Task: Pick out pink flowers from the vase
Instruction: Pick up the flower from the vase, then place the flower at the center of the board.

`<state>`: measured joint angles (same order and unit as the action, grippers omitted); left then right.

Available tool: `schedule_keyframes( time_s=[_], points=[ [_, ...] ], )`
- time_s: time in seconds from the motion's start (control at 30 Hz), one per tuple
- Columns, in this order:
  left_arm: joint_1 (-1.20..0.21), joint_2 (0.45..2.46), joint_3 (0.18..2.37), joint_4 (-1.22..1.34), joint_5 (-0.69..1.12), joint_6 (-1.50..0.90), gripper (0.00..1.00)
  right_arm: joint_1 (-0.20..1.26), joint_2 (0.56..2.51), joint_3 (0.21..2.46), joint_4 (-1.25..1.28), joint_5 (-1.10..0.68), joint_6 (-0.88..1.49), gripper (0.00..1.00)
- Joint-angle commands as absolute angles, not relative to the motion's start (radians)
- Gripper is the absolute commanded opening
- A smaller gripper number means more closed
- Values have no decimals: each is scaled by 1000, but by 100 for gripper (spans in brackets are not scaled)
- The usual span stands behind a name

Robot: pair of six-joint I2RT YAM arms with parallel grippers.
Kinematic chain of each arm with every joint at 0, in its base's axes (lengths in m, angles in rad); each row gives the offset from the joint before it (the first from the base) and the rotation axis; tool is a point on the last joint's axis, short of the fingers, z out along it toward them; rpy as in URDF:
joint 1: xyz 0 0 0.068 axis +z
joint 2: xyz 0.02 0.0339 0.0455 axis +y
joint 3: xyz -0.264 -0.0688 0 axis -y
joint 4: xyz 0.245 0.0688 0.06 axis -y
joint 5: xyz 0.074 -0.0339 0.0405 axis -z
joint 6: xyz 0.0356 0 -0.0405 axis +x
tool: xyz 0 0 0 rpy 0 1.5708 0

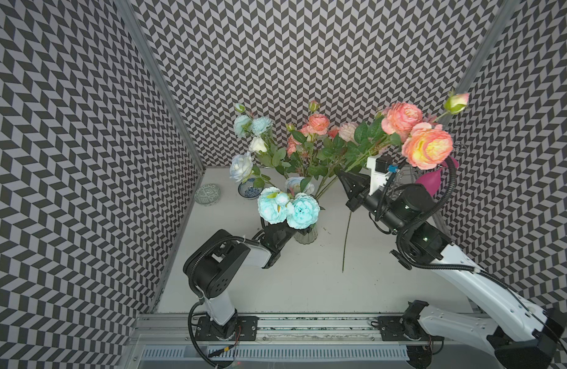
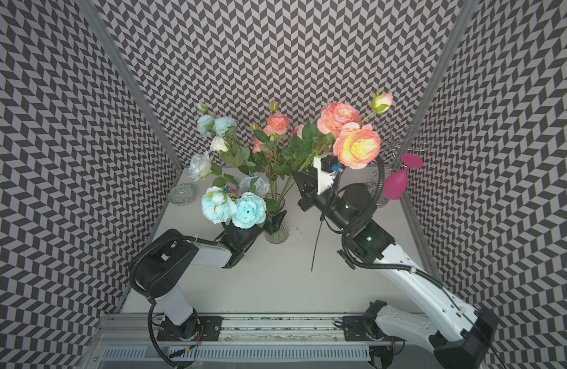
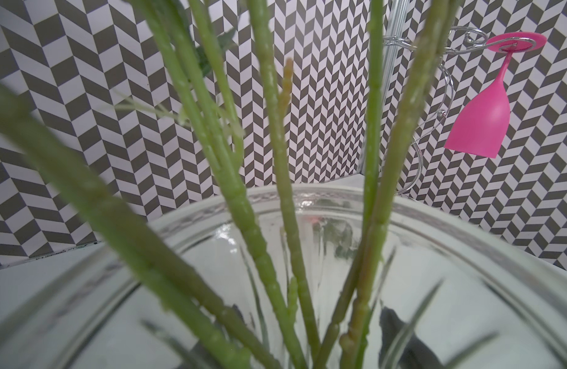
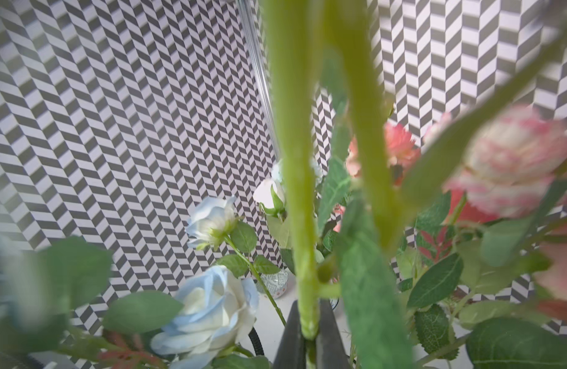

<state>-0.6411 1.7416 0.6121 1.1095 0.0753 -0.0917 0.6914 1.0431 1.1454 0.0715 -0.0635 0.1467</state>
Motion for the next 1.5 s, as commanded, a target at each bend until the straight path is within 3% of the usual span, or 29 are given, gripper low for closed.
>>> schedule_keyframes(
  time_s=[0.0,0.2,0.33,0.6,0.97,1.2,1.47],
  points=[
    [-641,1786,602,973,69,-128,0,693,971,1250,-87,20,122,0],
    [-641,1784,600,974,63,-123,0,684,932,1434,-368,367,174,0],
    [-641,1785,597,973,61,-121,0,607,981,1571,-615,432,270,0],
    [-641,1786,602,977,62,-121,0,249,1012,1419,-711,-13,381,0],
    [-643,1775,602,976,59,-110,0,197,1058,1138,-636,-305,426,0],
    [-643,1773,600,975,59,-109,0,197,1107,1055,-564,-318,387,0],
    [-643,1771,603,973,61,-109,0,198,1291,1039,-437,-435,398,0]
  ],
)
